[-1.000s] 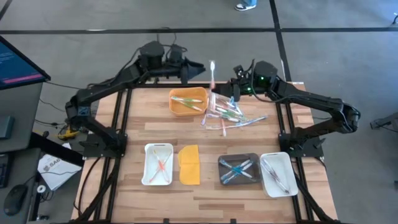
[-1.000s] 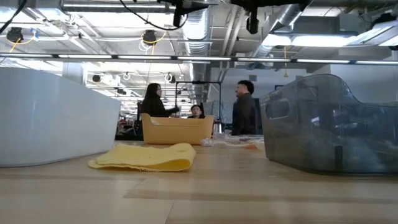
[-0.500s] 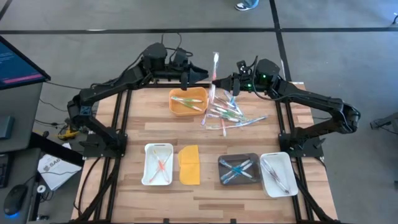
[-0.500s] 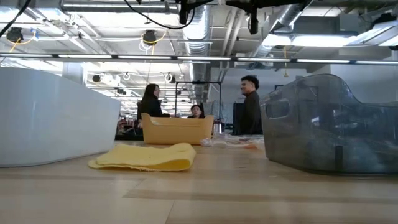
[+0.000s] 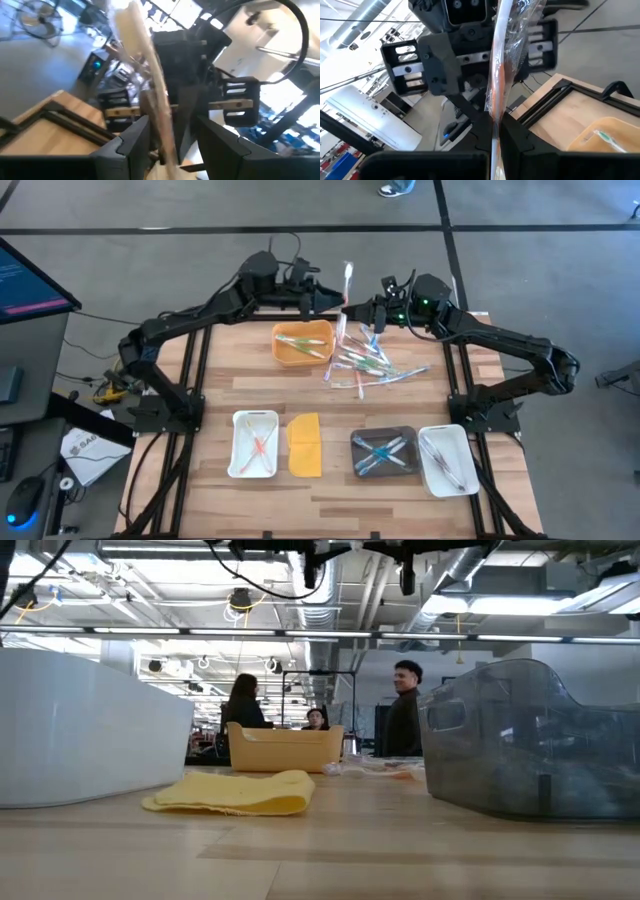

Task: Pick & Place Toothbrushes
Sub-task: Put the orange toothbrush into the left white bin

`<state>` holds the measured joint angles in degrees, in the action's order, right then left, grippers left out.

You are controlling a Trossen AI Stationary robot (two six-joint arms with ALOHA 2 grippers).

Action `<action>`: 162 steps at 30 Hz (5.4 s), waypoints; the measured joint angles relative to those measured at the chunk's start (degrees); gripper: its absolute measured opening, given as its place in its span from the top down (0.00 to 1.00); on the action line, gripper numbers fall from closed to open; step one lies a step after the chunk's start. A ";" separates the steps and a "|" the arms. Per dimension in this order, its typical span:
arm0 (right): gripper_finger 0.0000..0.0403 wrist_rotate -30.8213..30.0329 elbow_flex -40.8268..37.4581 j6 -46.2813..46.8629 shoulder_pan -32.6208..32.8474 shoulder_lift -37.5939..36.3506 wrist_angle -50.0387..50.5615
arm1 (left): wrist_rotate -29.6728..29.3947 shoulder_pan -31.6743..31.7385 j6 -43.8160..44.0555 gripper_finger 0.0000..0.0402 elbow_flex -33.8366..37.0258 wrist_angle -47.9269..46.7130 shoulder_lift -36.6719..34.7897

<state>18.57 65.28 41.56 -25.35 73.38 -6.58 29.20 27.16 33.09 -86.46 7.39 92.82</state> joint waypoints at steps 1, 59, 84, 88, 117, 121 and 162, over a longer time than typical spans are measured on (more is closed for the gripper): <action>0.99 -0.24 0.00 0.00 -0.04 0.00 0.06 | 0.61 -0.11 0.56 0.62 0.00 1.17 0.53; 0.45 1.20 -0.02 3.07 -1.06 -1.80 1.65 | 4.12 3.12 8.38 0.96 -0.03 3.55 2.04; 0.36 6.07 0.00 -6.29 -1.43 -18.44 35.73 | -17.91 -12.66 2.99 0.96 0.00 -49.63 -6.65; 0.36 5.95 0.00 -9.83 1.56 -21.32 44.37 | -25.85 -18.88 10.60 0.96 0.00 -55.28 -7.55; 0.36 -2.17 0.01 -17.68 22.12 -26.04 58.56 | -38.44 -37.51 46.65 0.96 35.73 -55.62 -26.34; 0.36 -2.31 0.00 -17.62 22.39 -25.53 60.02 | -38.43 -37.49 45.34 0.96 36.64 -53.59 -24.89; 0.36 -2.17 0.00 -16.61 22.32 -25.44 62.94 | -35.17 -51.19 41.40 0.78 36.76 -46.95 -7.10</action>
<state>16.40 65.28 24.95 -3.03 47.94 56.36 -5.97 -24.03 74.49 -49.69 -39.56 85.71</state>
